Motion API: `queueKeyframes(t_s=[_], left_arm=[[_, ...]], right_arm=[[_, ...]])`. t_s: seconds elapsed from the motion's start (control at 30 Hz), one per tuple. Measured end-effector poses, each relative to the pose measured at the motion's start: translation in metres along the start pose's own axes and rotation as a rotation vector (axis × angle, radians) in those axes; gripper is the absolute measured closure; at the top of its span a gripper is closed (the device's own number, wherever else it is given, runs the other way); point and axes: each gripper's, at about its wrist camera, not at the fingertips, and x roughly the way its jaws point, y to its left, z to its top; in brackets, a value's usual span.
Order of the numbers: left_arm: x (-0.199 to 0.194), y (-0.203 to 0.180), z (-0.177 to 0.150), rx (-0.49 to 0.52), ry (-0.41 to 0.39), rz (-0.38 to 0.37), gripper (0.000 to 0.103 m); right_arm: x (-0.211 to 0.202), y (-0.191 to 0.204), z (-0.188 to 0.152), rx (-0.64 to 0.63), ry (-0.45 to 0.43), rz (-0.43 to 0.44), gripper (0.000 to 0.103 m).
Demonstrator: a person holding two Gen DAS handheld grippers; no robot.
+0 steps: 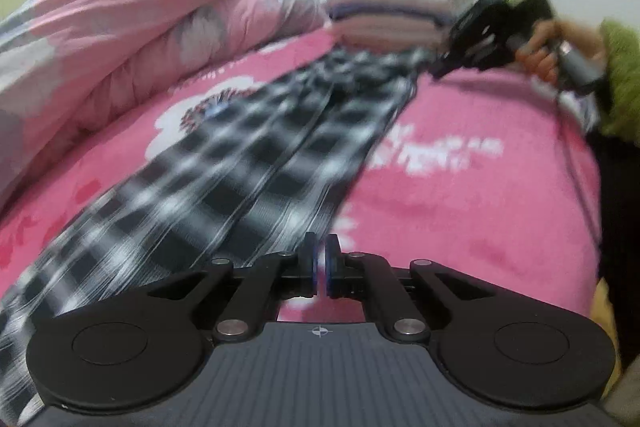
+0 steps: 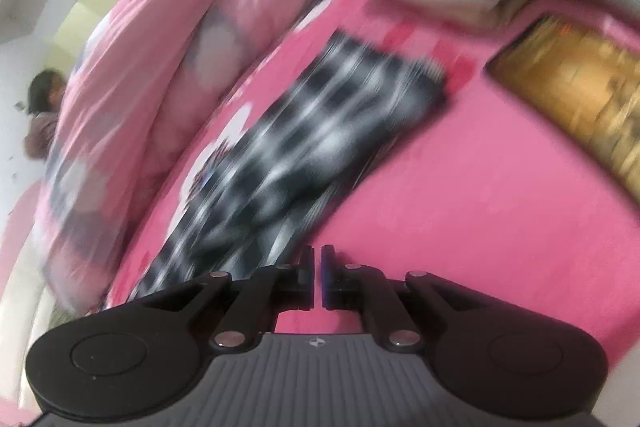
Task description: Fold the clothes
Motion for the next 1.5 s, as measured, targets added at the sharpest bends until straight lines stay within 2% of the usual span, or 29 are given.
queueKeyframes(t_s=[0.1,0.17,0.2,0.3,0.4,0.47,0.57,0.7,0.8,0.97,1.03,1.1,1.2,1.37,1.43,1.5], left_arm=[[0.007,-0.005,0.005,-0.015,-0.035,0.0,0.089],[0.016,-0.007,0.006,-0.035,-0.042,-0.002,0.085],[0.02,-0.008,0.006,-0.046,-0.042,-0.005,0.085],[0.031,-0.009,0.006,-0.082,-0.043,-0.016,0.085],[0.038,-0.009,0.009,-0.109,-0.036,-0.046,0.085],[0.042,-0.01,0.014,-0.107,-0.033,-0.07,0.084],[0.05,-0.015,0.023,-0.1,-0.037,-0.109,0.079],[0.063,-0.025,0.034,-0.085,-0.024,-0.148,0.074],[0.069,-0.03,0.033,-0.089,-0.009,-0.16,0.074],[0.07,-0.027,0.033,-0.127,-0.007,-0.176,0.074],[0.07,-0.026,0.033,-0.138,-0.008,-0.181,0.074],[0.069,-0.025,0.032,-0.144,-0.014,-0.182,0.074],[0.067,-0.024,0.03,-0.15,-0.021,-0.188,0.074],[0.058,-0.026,0.031,-0.146,-0.021,-0.184,0.074],[0.049,-0.026,0.032,-0.145,-0.023,-0.171,0.074],[0.034,-0.022,0.033,-0.153,-0.024,-0.148,0.074]], right_arm=[[0.002,-0.007,0.018,0.064,-0.039,-0.039,0.092],[0.004,-0.013,0.028,0.117,-0.064,-0.059,0.06],[0.005,-0.016,0.031,0.128,-0.076,-0.068,0.057],[0.009,-0.022,0.04,0.136,-0.113,-0.097,0.058],[0.015,-0.025,0.047,0.116,-0.128,-0.115,0.069],[0.017,-0.022,0.051,0.077,-0.143,-0.122,0.092],[0.015,-0.004,0.057,-0.043,-0.184,-0.123,0.1],[0.013,0.02,0.064,-0.204,-0.237,-0.123,0.101],[0.026,0.026,0.071,-0.279,-0.221,-0.179,0.101],[0.055,-0.006,0.077,-0.236,-0.055,-0.168,0.099],[0.058,-0.008,0.077,-0.255,-0.002,-0.173,0.099],[0.053,-0.005,0.077,-0.303,0.054,-0.213,0.1],[0.03,0.001,0.075,-0.355,0.099,-0.325,0.1],[0.001,0.027,0.062,-0.49,0.044,-0.41,0.098],[0.0,0.035,0.058,-0.504,0.038,-0.345,0.098],[0.009,0.039,0.052,-0.508,0.068,-0.273,0.098]])
